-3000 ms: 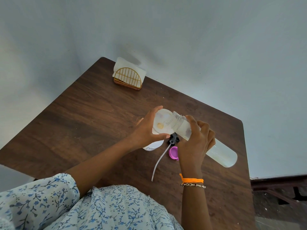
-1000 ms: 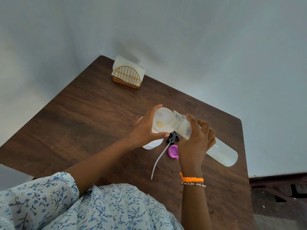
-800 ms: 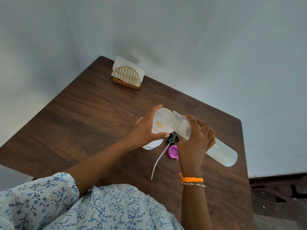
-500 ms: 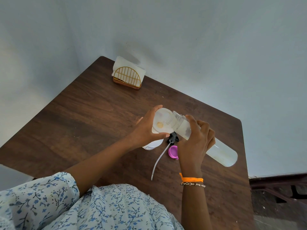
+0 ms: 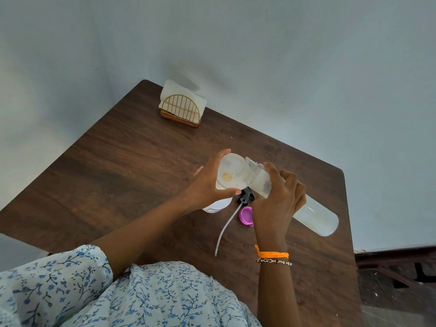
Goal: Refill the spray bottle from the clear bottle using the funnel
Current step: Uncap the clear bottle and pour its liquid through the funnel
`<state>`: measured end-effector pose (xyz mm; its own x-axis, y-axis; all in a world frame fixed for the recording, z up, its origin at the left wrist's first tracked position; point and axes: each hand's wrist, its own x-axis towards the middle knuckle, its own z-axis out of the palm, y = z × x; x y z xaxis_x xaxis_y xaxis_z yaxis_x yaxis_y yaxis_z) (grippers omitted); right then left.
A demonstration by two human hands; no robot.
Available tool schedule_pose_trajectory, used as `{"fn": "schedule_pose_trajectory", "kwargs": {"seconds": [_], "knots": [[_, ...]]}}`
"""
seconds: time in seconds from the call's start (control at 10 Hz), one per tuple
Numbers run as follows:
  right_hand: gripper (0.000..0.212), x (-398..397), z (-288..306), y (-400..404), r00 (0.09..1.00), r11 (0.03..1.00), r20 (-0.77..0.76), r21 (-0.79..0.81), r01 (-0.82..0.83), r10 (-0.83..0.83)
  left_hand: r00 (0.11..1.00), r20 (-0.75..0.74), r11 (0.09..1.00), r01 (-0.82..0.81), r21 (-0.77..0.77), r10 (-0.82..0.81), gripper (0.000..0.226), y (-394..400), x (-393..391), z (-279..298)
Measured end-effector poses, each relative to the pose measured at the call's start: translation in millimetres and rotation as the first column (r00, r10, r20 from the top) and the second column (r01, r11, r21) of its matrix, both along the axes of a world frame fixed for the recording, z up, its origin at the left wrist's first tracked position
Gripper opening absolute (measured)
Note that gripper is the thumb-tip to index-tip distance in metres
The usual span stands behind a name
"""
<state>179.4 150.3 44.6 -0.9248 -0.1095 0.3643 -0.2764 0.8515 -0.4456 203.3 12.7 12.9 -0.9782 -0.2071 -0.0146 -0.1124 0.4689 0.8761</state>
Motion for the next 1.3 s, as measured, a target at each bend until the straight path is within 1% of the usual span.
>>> {"fn": "schedule_pose_trajectory", "kwargs": {"seconds": [1.3], "knots": [[0.063, 0.8, -2.1, 1.2, 1.0, 1.0, -0.021, -0.002, 0.005, -0.005, 1.0, -0.009, 1.0, -0.009, -0.006, 0.009, 0.094, -1.2, -2.7, -8.1]]}}
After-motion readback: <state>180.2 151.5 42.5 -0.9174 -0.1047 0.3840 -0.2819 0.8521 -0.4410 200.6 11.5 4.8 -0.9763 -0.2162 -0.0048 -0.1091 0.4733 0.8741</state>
